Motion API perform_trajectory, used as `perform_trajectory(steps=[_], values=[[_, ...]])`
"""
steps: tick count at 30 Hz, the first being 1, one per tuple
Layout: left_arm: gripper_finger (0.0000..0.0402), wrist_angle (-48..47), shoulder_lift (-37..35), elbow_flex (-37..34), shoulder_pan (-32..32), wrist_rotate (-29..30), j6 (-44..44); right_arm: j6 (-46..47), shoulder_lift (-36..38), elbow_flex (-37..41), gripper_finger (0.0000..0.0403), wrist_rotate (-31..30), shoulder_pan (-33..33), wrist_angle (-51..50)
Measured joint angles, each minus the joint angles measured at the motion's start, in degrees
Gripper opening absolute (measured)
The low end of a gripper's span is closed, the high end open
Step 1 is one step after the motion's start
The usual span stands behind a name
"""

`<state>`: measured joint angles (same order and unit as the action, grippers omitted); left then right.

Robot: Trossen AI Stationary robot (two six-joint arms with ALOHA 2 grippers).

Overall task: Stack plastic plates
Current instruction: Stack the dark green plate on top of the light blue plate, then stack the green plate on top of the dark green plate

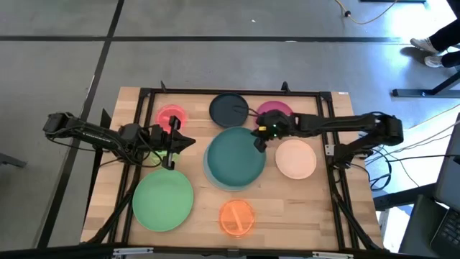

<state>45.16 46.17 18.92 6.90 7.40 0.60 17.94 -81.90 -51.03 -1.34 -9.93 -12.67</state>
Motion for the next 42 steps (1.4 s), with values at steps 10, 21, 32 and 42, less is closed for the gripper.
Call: perform_trajectory(steps=[10,21,32,42], values=[[0.0002,0.0,0.0,0.0,0.0,0.0,0.0,-0.4,-8.0,0.0,0.0000,0.5,0.1,5.2],[0.0002,-0.1,0.0,0.0,0.0,0.0,0.0,-0.4,-11.0,0.0,0.0005,-1.9,0.2,7.0],[0.0002,-0.1,0.0,0.0,0.0,0.0,0.0,-0.5,-11.0,0.0,0.0080,-4.2,0.2,7.5],[0.0002,0.5,0.0,0.0,0.0,0.7,0.0,-6.6,-9.1,0.0,0.0108,-3.7,1.3,5.7]])
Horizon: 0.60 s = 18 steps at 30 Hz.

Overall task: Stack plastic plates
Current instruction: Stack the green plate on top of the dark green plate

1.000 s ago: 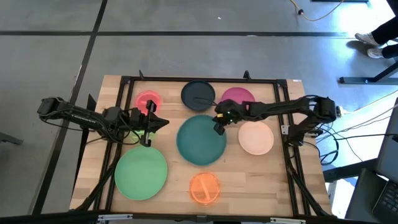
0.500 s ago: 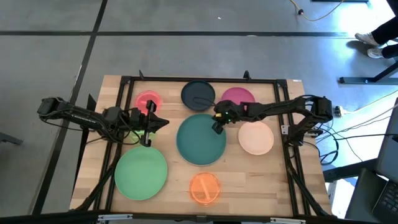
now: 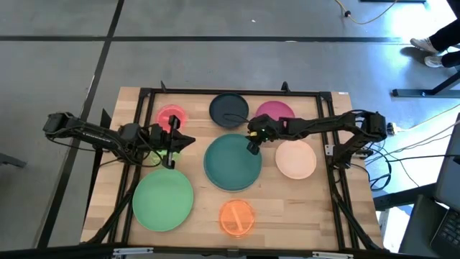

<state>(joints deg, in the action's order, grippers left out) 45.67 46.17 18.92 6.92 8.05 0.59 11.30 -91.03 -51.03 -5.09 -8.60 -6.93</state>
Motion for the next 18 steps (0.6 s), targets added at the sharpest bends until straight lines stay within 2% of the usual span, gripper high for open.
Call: perform_trajectory(steps=[3,8,12,14,18], values=[[0.0002,0.1,0.5,0.0,0.0,-0.5,0.1,-1.6,1.0,0.0,0.0108,0.2,4.0,-0.4],[0.0002,-2.5,4.5,1.5,0.0,-0.7,2.2,-3.6,0.9,0.8,0.0108,-5.1,14.9,1.0],[0.0002,-15.4,9.2,8.5,0.6,-0.6,2.6,-3.9,0.8,5.7,0.0108,-12.1,24.6,14.2],[0.0002,-22.2,11.9,12.5,1.4,-0.7,2.6,-4.4,0.3,9.0,0.0108,-13.8,28.9,21.9],[0.0002,-27.4,19.2,17.7,3.4,-0.7,2.9,-5.6,0.0,13.4,0.0108,-16.3,35.2,28.7]])
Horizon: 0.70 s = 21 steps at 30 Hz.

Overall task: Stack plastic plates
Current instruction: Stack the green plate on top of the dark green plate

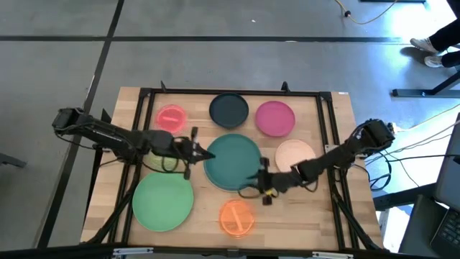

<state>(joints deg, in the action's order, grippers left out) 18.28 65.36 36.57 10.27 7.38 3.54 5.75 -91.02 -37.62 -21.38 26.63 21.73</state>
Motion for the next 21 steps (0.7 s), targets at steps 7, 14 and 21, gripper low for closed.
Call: perform_trajectory(steps=[7,14,21], values=[[0.0002,2.0,9.6,5.6,1.4,0.0,0.0,0.0,0.0,0.9,0.0108,-5.2,6.3,1.1],[0.0023,-17.0,11.6,13.3,2.2,4.1,-5.6,0.4,0.0,0.9,0.0108,-7.6,6.8,0.6],[0.0107,-42.6,11.5,19.5,3.7,4.7,-15.4,1.2,0.0,0.9,0.0108,-7.8,6.6,0.9]])
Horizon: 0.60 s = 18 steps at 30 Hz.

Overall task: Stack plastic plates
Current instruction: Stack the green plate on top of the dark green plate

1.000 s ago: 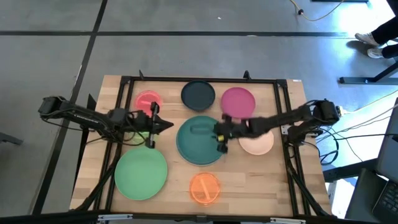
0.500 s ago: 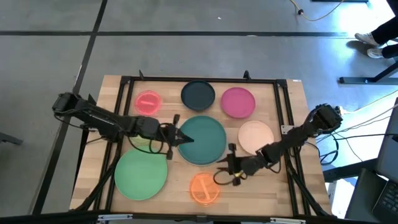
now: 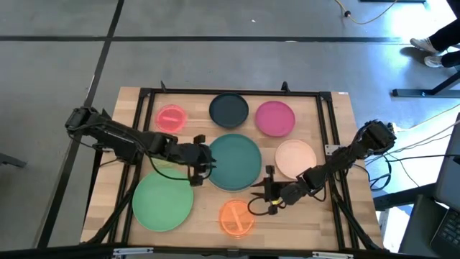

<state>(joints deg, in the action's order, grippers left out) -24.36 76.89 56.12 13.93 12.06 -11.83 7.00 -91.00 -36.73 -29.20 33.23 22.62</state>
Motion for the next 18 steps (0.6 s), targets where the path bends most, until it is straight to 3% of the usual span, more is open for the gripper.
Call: perform_trajectory(steps=[7,13,18], values=[[0.0155,-16.5,0.0,0.2,4.4,-5.6,-8.5,0.3,0.0,0.0,0.0108,0.3,-0.8,-0.1],[0.0149,-25.0,0.0,0.2,8.1,-5.3,-13.2,0.3,0.0,0.0,0.0108,0.3,-0.6,-0.1],[0.0138,-26.1,0.0,-0.1,9.9,-1.2,-13.1,0.3,-0.8,0.0,0.0108,0.3,-0.6,0.0]])
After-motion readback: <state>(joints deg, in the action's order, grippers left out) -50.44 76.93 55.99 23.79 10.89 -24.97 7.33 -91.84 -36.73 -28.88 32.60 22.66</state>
